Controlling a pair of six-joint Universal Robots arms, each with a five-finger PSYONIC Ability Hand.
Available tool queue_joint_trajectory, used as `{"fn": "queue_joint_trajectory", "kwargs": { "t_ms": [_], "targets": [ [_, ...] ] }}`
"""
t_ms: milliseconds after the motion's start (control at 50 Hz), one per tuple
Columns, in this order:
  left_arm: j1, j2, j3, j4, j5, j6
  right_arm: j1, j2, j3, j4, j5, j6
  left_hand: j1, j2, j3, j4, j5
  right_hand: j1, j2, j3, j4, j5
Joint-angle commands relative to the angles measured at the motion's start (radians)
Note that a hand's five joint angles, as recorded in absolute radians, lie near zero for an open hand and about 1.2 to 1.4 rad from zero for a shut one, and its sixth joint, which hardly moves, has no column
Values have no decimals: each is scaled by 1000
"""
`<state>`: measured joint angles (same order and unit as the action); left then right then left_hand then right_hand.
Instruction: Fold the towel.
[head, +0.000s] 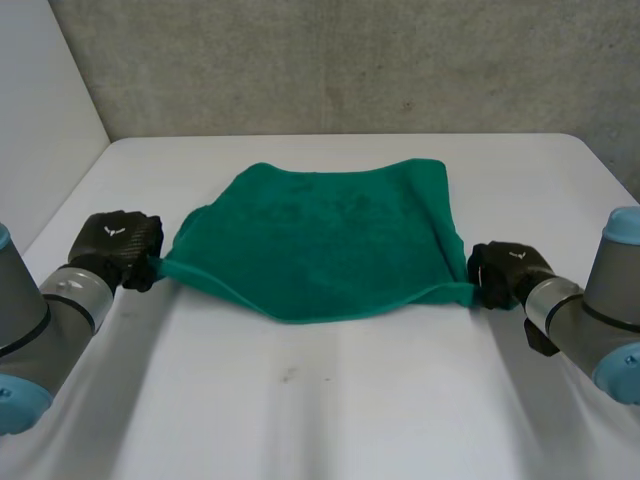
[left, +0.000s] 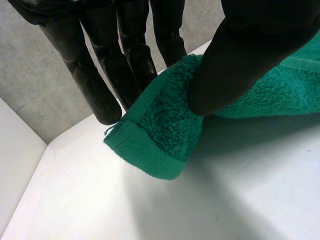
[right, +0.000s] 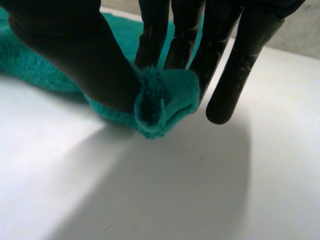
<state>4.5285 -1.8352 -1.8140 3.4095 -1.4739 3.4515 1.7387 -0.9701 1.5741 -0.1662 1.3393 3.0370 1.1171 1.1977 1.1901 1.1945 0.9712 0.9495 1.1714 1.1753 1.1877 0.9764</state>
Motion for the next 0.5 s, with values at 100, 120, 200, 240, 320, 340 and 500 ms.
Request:
{"fn": "queue_joint_trajectory", "kwargs": {
  "t_ms": [100,120,200,240,320,340,500],
  "targets": [
    [24,152,77,-237,3,15,-15,-307,-43,207,18,-174,279,199,206,202,251,447,225,221,209,245],
    [30,168,90,-269,3,17,-15,-332,-55,250,17,-214,279,199,206,202,251,447,225,221,209,245],
    [52,269,140,-422,4,18,-31,-433,-106,470,31,-423,279,199,206,202,251,447,225,221,209,245],
    [61,322,156,-505,6,31,-51,-478,-117,569,32,-540,279,199,206,202,251,447,225,221,209,245],
    [63,370,139,-599,6,95,-57,-522,-114,687,32,-670,279,199,206,202,251,447,225,221,209,245],
    [61,372,128,-607,6,109,-57,-524,-109,701,31,-682,279,199,206,202,251,447,225,221,209,245],
    [46,249,-5,-570,0,186,-33,-458,-23,712,28,-701,279,199,206,202,251,447,225,221,209,245]
  ]
}}
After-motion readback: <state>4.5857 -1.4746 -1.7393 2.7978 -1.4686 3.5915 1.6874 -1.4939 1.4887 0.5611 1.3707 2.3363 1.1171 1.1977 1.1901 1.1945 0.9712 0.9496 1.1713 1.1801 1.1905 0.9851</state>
